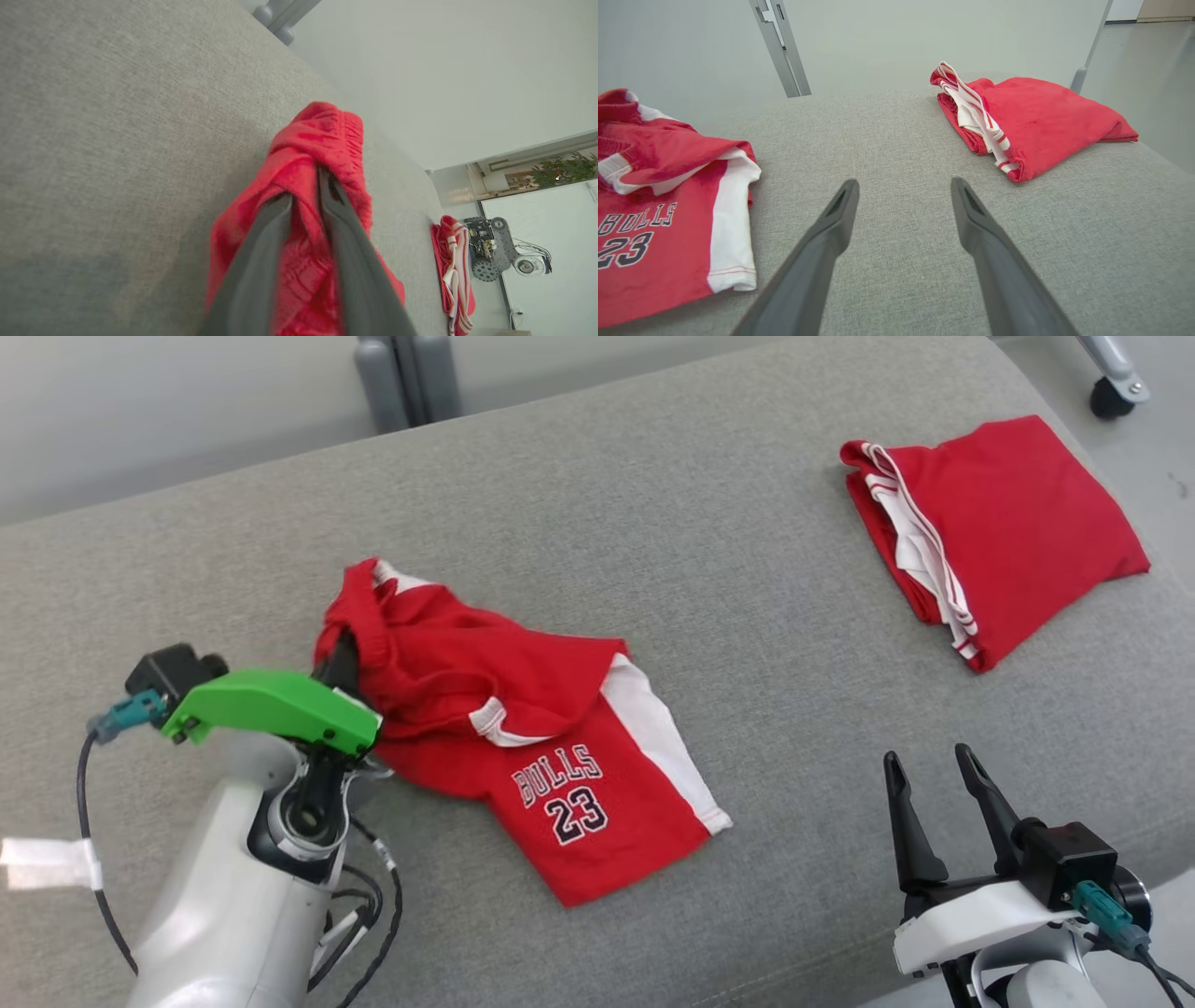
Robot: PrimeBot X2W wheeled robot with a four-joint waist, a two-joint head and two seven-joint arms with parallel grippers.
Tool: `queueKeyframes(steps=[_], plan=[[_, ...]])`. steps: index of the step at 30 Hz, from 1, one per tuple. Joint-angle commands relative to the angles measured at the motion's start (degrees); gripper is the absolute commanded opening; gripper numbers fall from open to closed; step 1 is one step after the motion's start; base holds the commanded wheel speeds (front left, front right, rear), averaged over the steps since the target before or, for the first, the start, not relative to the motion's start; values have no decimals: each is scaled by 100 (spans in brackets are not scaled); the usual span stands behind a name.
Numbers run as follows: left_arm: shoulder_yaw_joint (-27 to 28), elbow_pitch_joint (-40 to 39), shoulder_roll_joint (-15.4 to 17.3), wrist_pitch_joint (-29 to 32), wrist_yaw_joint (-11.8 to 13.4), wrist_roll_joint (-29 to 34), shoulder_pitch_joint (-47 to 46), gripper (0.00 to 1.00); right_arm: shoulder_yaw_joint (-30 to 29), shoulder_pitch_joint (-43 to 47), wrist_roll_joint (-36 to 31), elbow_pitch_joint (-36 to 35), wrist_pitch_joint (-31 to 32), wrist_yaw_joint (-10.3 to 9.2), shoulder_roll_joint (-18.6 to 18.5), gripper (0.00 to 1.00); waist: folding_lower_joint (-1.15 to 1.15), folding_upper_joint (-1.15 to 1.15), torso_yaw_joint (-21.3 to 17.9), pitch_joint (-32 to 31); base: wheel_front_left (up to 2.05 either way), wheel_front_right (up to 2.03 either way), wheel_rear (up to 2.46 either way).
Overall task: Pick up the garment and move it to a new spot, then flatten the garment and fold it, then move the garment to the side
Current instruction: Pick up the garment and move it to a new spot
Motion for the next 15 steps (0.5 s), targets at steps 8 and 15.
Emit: queueKeyframes(steps=[8,15], plan=[[-415,908,169,-1450,-538,1143,8,100,-232,176,-73,-1,-15,-11,-4,100,0,0,190,-156,0,0,0],[340,-598,-7,-1609,-376,2767,1165,100,-529,347,-301,-149,-15,-11,-3,100,0,0,761,-520,0,0,0]])
